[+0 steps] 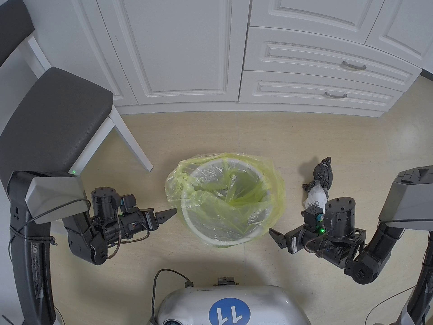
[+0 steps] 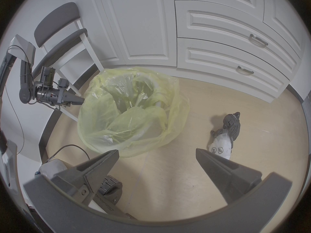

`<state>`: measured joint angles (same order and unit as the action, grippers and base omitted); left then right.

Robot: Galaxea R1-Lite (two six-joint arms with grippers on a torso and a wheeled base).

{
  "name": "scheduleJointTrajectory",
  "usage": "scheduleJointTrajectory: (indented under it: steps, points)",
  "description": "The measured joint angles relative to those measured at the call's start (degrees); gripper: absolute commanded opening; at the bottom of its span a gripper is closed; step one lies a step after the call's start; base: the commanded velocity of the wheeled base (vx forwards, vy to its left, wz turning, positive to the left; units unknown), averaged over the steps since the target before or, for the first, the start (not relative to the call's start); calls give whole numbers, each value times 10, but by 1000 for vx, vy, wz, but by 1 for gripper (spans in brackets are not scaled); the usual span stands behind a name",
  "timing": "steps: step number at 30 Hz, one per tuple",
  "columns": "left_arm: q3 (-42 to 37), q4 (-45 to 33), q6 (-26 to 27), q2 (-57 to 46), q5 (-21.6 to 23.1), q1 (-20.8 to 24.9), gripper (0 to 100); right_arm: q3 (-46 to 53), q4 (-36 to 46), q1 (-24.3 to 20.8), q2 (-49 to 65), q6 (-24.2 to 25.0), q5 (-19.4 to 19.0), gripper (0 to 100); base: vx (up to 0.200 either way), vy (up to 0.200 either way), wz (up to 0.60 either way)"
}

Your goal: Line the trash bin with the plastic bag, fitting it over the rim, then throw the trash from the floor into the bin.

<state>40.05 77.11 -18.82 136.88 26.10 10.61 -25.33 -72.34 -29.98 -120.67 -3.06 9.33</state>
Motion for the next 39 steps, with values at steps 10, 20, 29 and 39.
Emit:
scheduleJointTrajectory:
  steps: [10,20,29,39]
  points:
    - [47,-39,-3,50,-44,3,100,2,-22,0,-9,0,0,100,0,0,0]
    - [9,-38,19,26,-2,-21,100,3,-22,0,-8,-1,0,100,0,0,0]
    - [-40,-23,10,-54,91,-78,100,2,-23,0,-8,0,0,100,0,0,0]
    - [-19,-8,-48,-47,16,-27,100,-1,-23,0,-10,1,1,100,0,0,0]
